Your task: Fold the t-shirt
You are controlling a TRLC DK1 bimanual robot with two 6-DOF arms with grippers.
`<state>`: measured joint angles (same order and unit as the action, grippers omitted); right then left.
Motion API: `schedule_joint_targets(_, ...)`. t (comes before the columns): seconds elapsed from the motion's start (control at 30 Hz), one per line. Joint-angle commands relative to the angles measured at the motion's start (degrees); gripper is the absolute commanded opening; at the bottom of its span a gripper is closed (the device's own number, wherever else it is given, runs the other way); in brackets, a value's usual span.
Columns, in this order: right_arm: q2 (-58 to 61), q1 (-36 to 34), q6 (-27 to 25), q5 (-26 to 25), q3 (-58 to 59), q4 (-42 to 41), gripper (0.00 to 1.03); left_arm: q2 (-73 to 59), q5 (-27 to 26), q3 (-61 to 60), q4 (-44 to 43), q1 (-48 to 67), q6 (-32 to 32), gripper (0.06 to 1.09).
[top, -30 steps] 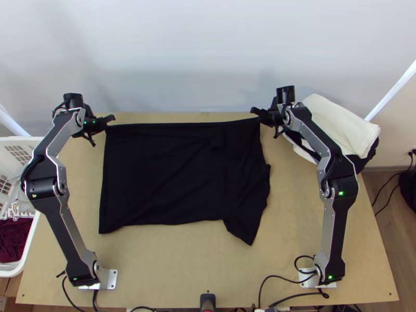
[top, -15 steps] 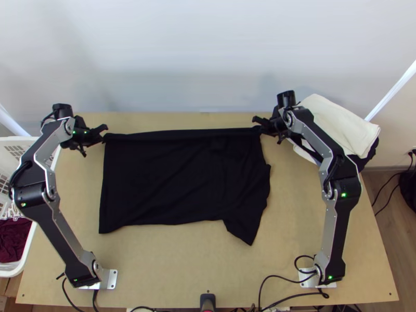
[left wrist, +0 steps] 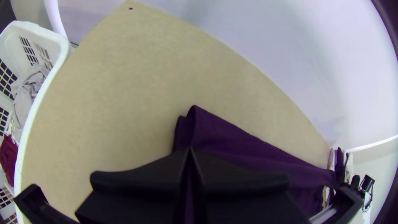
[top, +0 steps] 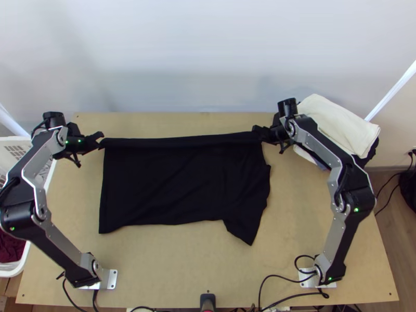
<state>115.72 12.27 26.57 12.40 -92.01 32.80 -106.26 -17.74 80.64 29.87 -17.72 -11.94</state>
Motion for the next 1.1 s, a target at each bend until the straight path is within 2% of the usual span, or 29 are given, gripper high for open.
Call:
schedule_joint_targets(0.0, -3.13, 0.38, -0.38, -0.45, 4.03, -1.33, 0.03, 3.16, -0.63, -3.47, -0.69, -1.27, 1.05, 0.1)
schedule_joint_targets(0.47, -6.3, 1.88, -0.2, -1.24, 12.99, -6.52, 0.03, 8.26, -0.54, -17.71, -7.54, -0.57, 1.66, 0.1)
schedule_joint_targets(0.5, -6.47, 2.05, -0.2, -1.94, 13.17, -6.52, 0.06, 8.44, -0.54, -18.15, -7.54, -0.57, 1.66, 0.1)
schedule_joint_targets(0.53, -6.74, 2.05, -0.29, -2.56, 13.34, -6.6, 0.19, 8.7, -0.54, -18.5, -7.54, -0.48, 1.66, 0.1)
schedule_joint_targets(0.6, -7.09, 2.32, -0.38, -3.53, 13.96, -6.52, 0.52, 9.49, -0.54, -19.12, -7.54, -0.57, 1.66, 0.11)
schedule_joint_targets(0.63, -7.35, 2.41, -0.64, -4.32, 14.4, -6.52, 0.63, 9.93, -0.54, -19.29, -7.54, -0.57, 1.93, 0.19)
schedule_joint_targets(0.67, -7.7, 2.49, -1.17, -4.85, 14.75, -6.52, 0.65, 10.46, -0.63, -19.47, -7.28, -0.48, 2.89, 0.31)
schedule_joint_targets(0.77, -9.81, 2.49, -1.78, -5.72, 15.89, -6.52, 0.7, 12.57, -0.54, -19.21, -5.96, 0.31, 5.88, 0.81)
schedule_joint_targets(0.8, -10.87, 2.58, -1.96, -5.81, 16.33, -6.52, 0.71, 13.27, -0.54, -18.85, -5.35, 0.58, 6.76, 0.91)
schedule_joint_targets(0.83, -12.1, 2.67, -2.05, -5.72, 16.86, -6.52, 0.71, 14.06, -0.54, -18.41, -4.2, 0.75, 7.11, 0.97)
schedule_joint_targets(1.0, -20.98, 3.9, -0.64, -5.64, 20.9, -4.94, 0.73, 20.56, -0.63, -17.8, -3.59, 0.66, 7.2, 1.0)
schedule_joint_targets(1.07, -26.34, 5.04, 2.96, -5.64, 23.72, -3.53, 0.9, 23.38, -0.72, -17.89, -3.41, 0.66, 7.2, 1.0)
